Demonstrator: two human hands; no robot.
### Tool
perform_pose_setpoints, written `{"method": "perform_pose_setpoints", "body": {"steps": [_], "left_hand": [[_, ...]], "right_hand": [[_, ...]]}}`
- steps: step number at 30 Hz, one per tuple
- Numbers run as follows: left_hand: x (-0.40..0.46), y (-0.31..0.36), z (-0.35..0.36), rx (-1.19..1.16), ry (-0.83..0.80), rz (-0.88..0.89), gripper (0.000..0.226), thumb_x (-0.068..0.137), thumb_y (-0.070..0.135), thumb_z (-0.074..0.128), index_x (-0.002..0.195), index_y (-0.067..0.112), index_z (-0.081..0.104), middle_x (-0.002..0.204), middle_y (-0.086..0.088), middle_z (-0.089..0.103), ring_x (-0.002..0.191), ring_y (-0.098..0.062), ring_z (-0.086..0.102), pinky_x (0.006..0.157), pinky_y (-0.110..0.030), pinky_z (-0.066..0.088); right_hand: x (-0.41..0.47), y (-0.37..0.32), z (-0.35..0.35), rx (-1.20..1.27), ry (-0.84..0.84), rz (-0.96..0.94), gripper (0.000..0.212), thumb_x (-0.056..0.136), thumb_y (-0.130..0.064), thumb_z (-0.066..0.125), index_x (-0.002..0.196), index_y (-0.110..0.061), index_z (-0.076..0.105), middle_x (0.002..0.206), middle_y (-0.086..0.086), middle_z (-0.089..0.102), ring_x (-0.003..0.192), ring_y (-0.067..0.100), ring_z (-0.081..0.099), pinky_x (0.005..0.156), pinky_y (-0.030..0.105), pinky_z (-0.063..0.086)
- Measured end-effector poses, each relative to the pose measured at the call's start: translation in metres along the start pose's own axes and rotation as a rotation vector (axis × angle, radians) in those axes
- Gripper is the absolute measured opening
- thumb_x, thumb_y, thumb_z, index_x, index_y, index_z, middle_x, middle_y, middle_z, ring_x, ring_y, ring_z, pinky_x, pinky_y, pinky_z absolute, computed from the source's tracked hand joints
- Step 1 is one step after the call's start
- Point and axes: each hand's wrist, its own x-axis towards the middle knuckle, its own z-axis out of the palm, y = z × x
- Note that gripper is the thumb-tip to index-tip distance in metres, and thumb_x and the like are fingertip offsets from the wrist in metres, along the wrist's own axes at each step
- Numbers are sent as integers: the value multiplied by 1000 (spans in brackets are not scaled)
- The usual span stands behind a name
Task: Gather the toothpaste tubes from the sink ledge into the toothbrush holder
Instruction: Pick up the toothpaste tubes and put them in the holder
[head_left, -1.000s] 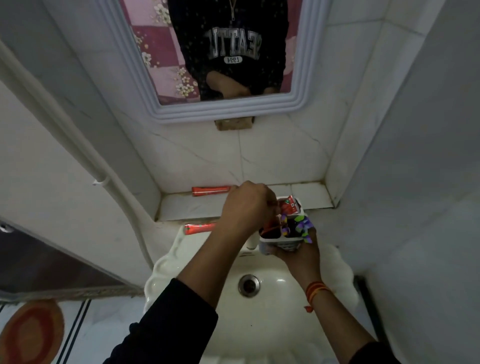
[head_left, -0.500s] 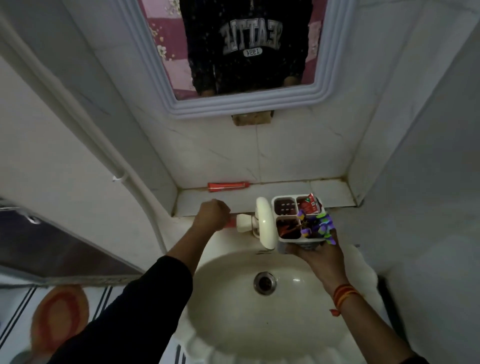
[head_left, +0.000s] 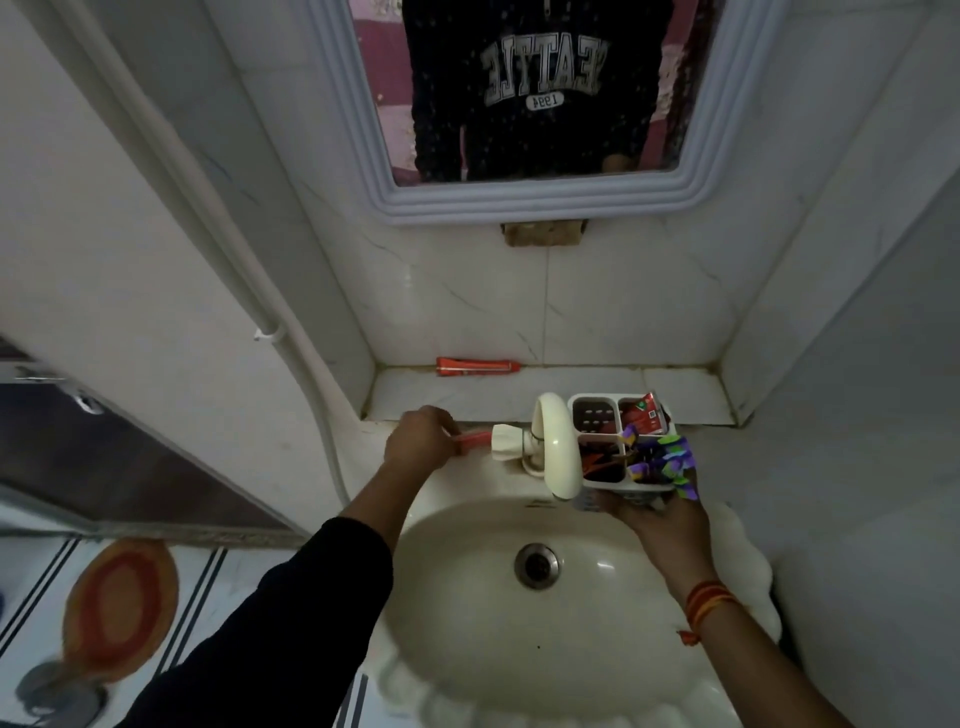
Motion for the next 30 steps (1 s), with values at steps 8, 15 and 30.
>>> {"method": "perform_pose_setpoints", "body": {"steps": [8,15,30], "left_hand": [[-51,97,-81,-447,269,287,16,83,28,82,96,20,77,78,8,75,69,0,72,61,-8,53],[-68,186,-61,72,-43,477,23,89,29,76,105,13,77,94,-1,74,79,-9,71,73,-22,57],[25,143,-23,558,-175,323,42,98,17,52,139,7,57,142,-13,56,127,-30,56,103,-30,44]], "right_hand": [[5,12,2,-3,-9,36,88,61,-20,95,139,-22,54,129,1,68,119,19,63,105,41,49],[5,14,3,10,-18,3,81,66,-9,93,138,-17,55,125,2,67,117,19,62,91,18,49],[4,10,-3,44,-55,-50,70,67,-11,92,114,-46,55,109,-20,67,91,-22,60,72,-3,45]]}}
